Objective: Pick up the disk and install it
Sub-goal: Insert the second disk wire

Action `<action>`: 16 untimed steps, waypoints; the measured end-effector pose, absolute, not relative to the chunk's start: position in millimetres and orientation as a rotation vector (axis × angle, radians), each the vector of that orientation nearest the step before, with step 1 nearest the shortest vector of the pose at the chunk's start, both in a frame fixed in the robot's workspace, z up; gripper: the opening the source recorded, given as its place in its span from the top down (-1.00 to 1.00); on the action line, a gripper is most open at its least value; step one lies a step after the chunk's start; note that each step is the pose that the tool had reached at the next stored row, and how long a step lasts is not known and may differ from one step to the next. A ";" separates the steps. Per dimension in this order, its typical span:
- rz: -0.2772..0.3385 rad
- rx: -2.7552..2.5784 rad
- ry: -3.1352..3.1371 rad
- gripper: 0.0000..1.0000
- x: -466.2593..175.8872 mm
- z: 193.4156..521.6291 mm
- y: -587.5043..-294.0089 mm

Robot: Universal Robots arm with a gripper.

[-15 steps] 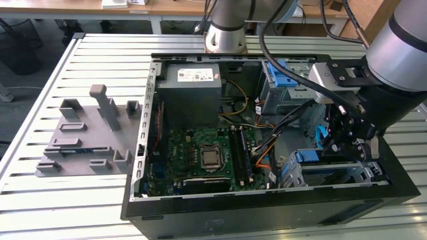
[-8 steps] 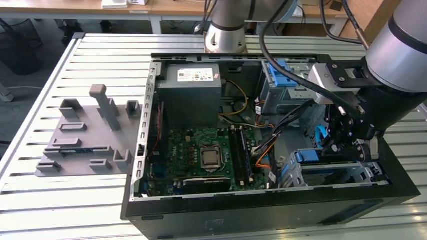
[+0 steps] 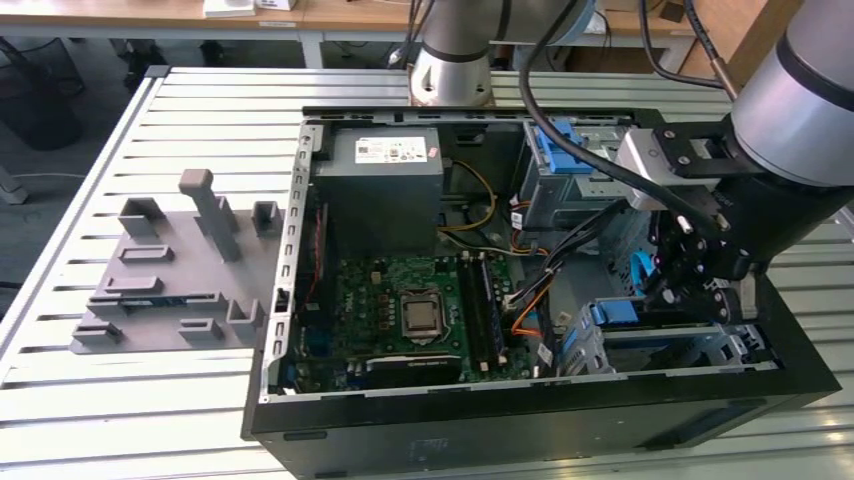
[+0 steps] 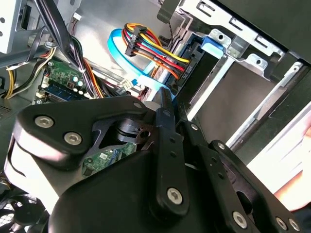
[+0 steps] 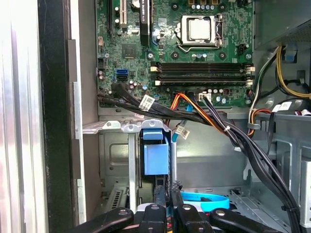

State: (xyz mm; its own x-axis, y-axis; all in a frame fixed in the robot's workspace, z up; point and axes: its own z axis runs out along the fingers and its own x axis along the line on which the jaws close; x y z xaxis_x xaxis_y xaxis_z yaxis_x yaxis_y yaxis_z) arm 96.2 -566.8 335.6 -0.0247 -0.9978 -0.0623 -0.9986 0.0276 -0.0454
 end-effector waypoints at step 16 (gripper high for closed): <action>0.017 -2.139 2.195 0.69 97.4 332.7 -566.8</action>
